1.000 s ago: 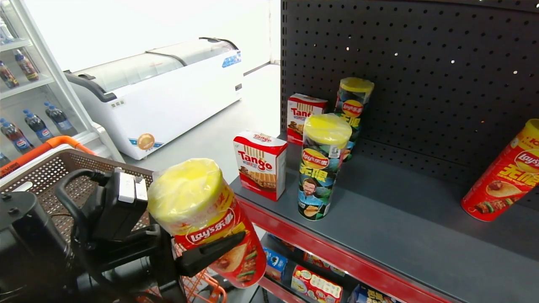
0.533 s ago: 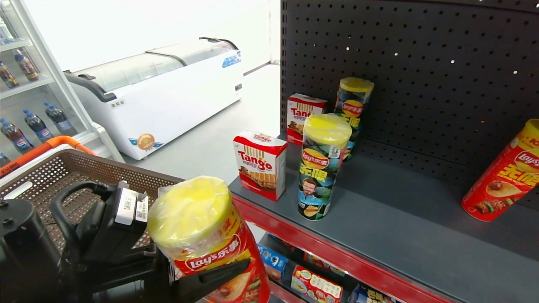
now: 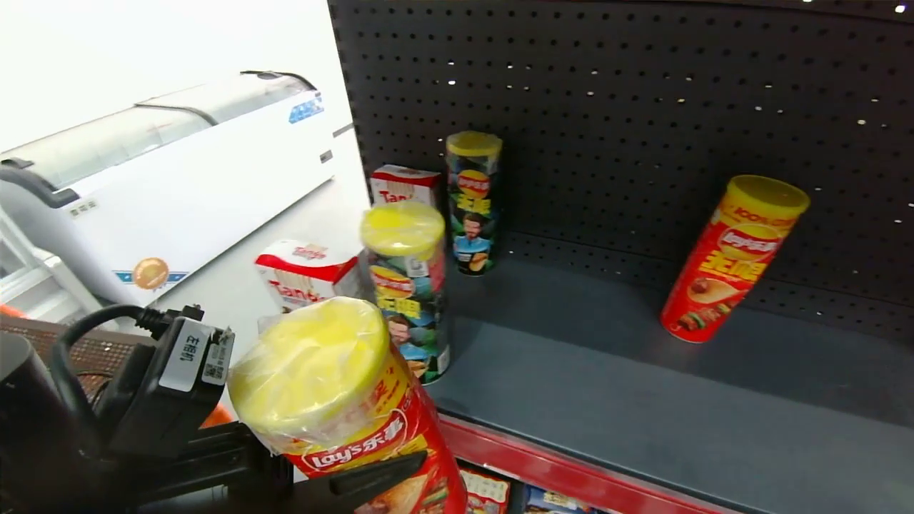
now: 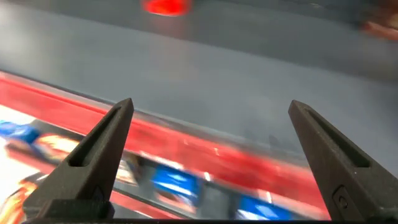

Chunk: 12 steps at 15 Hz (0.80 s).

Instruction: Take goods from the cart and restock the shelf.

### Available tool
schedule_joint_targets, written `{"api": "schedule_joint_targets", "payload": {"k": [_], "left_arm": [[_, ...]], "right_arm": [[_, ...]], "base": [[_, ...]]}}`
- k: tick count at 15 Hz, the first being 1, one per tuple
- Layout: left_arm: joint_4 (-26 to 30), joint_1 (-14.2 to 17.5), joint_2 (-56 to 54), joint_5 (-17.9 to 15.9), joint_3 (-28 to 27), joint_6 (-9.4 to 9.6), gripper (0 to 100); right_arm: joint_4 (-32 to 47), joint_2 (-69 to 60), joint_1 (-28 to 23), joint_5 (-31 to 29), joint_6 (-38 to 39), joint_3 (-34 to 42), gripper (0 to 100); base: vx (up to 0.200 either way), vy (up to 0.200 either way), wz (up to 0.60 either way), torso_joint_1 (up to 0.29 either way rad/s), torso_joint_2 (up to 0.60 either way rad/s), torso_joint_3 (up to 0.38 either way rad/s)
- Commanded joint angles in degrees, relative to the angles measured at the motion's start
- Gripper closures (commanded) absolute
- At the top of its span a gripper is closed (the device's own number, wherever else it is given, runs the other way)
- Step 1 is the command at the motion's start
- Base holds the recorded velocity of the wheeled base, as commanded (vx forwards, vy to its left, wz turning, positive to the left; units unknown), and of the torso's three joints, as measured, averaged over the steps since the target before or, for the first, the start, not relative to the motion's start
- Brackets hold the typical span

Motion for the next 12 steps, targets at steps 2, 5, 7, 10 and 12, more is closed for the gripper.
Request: {"api": "schedule_joint_targets", "payload": {"k": [2,5,7,10,12], "left_arm": [[-0.1,0.0,-0.1,0.1,-0.3,-0.01,100],[-0.1,0.0,0.0,0.1,-0.2,-0.01,100],[-0.1,0.1,0.0,0.1,0.0,-0.01,100],[-0.2,0.4,-0.1,0.2,0.1,-0.01,100],[-0.2,0.5,-0.4,0.2,0.1,-0.01,100]], "right_arm": [[0.0,0.1,0.0,0.0,0.0,0.0,0],[0.0,0.1,0.0,0.0,0.0,0.0,0],[0.0,0.1,0.0,0.0,0.1,0.0,0],[0.0,0.1,0.0,0.1,0.0,0.0,0],[0.0,0.1,0.0,0.0,0.0,0.0,0]], "base": [[0.000,0.000,-0.60,0.005,0.00,0.005],[0.000,0.000,-0.40,0.002,0.00,0.006],[0.000,0.000,0.00,0.000,0.00,0.000],[0.000,0.000,0.00,0.000,0.00,0.000],[0.000,0.000,0.00,0.000,0.00,0.000]]}}
